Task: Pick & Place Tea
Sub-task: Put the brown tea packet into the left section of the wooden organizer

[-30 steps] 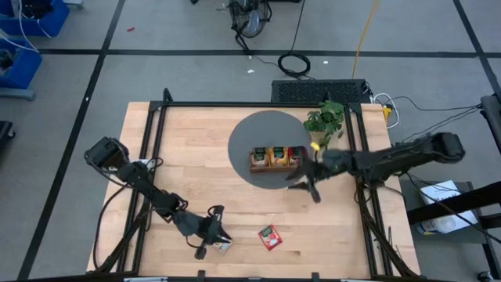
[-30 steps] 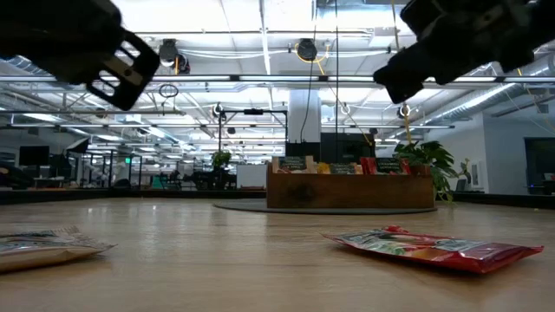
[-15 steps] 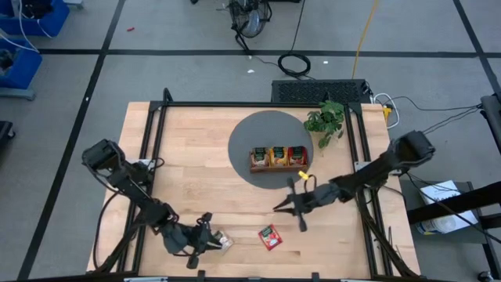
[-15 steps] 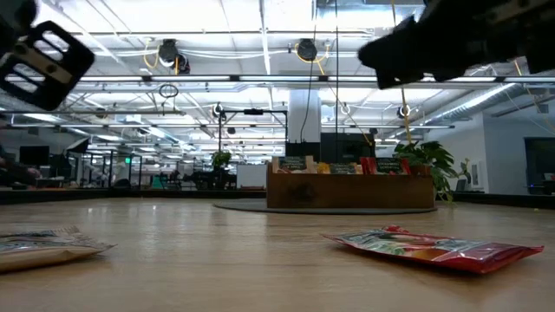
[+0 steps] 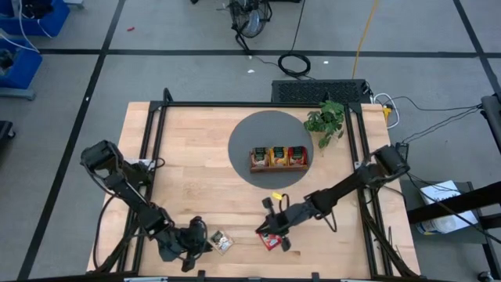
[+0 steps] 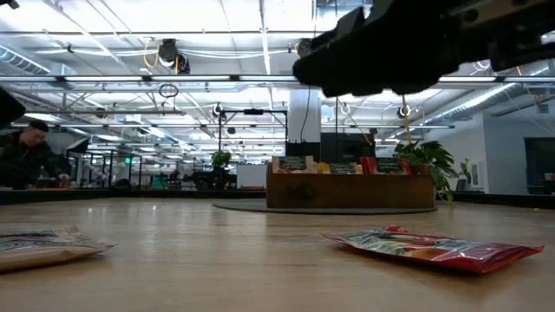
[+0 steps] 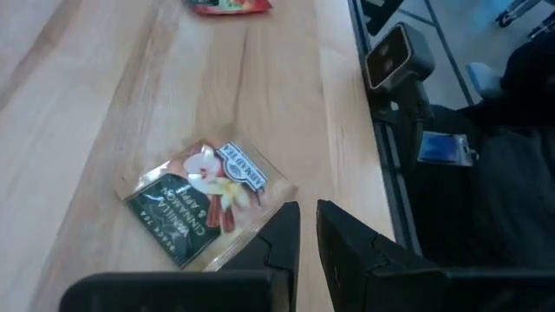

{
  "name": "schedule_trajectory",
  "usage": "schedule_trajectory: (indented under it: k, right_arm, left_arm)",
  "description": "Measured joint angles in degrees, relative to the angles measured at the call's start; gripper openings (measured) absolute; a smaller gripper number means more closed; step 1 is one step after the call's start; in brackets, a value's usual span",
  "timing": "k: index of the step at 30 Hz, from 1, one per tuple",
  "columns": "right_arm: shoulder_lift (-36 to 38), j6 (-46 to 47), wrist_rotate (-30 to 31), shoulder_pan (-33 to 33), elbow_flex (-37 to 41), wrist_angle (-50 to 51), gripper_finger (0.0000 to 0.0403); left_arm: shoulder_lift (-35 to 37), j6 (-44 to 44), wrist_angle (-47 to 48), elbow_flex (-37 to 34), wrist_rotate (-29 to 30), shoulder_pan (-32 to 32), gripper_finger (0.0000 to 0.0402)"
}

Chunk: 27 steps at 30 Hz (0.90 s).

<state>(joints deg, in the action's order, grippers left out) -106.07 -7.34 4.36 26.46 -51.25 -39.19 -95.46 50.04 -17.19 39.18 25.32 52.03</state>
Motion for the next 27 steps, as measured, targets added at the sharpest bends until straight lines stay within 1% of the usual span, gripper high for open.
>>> schedule_trajectory:
  k: [3,8,10,12,15,19,21,23,24,27]
  right_arm:
    - [-1.7,0.8,-0.6,-0.9,-1.0,0.1,0.0001]
    - [-4.2,1.9,-7.3,-1.7,-3.7,0.3,0.0]
    - [-6.5,1.9,-7.5,-1.6,-6.3,0.3,0.0]
    - [-8.4,1.1,-7.6,-1.7,-9.2,3.3,0.0]
    - [-11.7,0.0,-7.7,-1.7,-14.6,8.7,0.0]
    - [-15.5,-1.2,-8.8,-1.6,-20.8,13.0,0.0]
    - [-17.1,-1.3,-8.6,-1.7,-22.4,13.1,0.0]
    - [-17.9,-1.0,-6.9,-2.0,-22.6,13.6,0.0]
    - [-18.2,-0.5,-5.9,-2.3,-22.6,13.7,0.0]
    - [-18.6,0.6,-5.9,-3.7,-22.6,14.1,0.0]
  left_arm:
    - [-0.1,0.7,0.2,0.0,0.0,0.2,0.0046]
    - [-2.0,5.2,3.6,-0.1,0.2,-1.2,0.0046]
    - [-2.7,8.1,5.4,0.0,0.0,-1.9,0.0046]
    - [-2.9,9.0,5.8,-0.1,0.0,-2.4,0.0046]
    - [-2.9,6.0,4.0,-0.1,-0.3,-2.8,0.0046]
    - [-2.9,6.5,3.9,-0.1,-4.0,-2.7,0.0046]
    - [-2.9,7.8,4.7,0.0,-5.5,-2.7,0.0046]
    - [-2.9,8.6,5.7,-0.1,-5.8,-2.8,0.0046]
    - [-2.9,8.9,6.2,0.0,-5.8,-2.9,0.0046]
    - [-2.9,9.3,7.7,0.0,-4.1,-3.4,0.0046]
